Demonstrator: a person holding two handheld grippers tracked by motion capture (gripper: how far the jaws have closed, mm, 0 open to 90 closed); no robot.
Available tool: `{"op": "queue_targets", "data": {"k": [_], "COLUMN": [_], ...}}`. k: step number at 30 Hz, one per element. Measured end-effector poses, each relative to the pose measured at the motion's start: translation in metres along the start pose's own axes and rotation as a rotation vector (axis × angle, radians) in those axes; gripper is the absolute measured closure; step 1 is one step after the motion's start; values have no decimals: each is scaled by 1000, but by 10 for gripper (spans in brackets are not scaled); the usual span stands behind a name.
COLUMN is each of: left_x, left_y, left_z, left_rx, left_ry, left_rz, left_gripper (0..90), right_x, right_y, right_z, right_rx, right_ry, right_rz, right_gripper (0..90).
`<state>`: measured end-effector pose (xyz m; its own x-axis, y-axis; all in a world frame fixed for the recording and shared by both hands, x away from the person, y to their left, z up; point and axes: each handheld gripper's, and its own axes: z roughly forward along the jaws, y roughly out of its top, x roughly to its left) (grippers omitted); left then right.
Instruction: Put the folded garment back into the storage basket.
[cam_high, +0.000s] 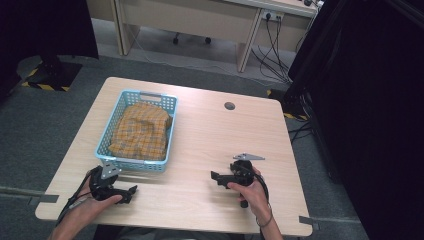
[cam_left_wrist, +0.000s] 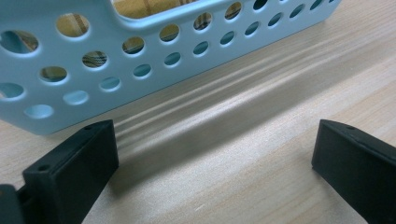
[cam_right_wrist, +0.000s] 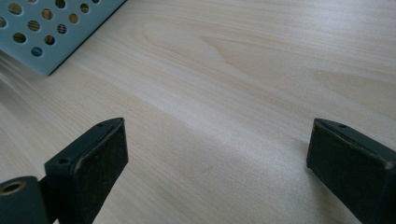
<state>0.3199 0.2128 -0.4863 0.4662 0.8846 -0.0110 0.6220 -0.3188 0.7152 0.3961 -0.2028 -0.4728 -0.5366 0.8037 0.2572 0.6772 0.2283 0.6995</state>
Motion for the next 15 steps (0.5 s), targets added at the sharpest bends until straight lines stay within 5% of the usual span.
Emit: {"op": "queue_targets", "data": {"k": [15], "left_x": [0], "left_y": [0], "left_z": [0], "left_rx": [0], "left_ry": [0], "left_rz": [0], "left_gripper": [0], "right_x": [-4], "right_y": [-8], "right_z": [-9], "right_rx": [-5], "right_ry": [-9], "right_rz": [4], "right_gripper": [61]}}
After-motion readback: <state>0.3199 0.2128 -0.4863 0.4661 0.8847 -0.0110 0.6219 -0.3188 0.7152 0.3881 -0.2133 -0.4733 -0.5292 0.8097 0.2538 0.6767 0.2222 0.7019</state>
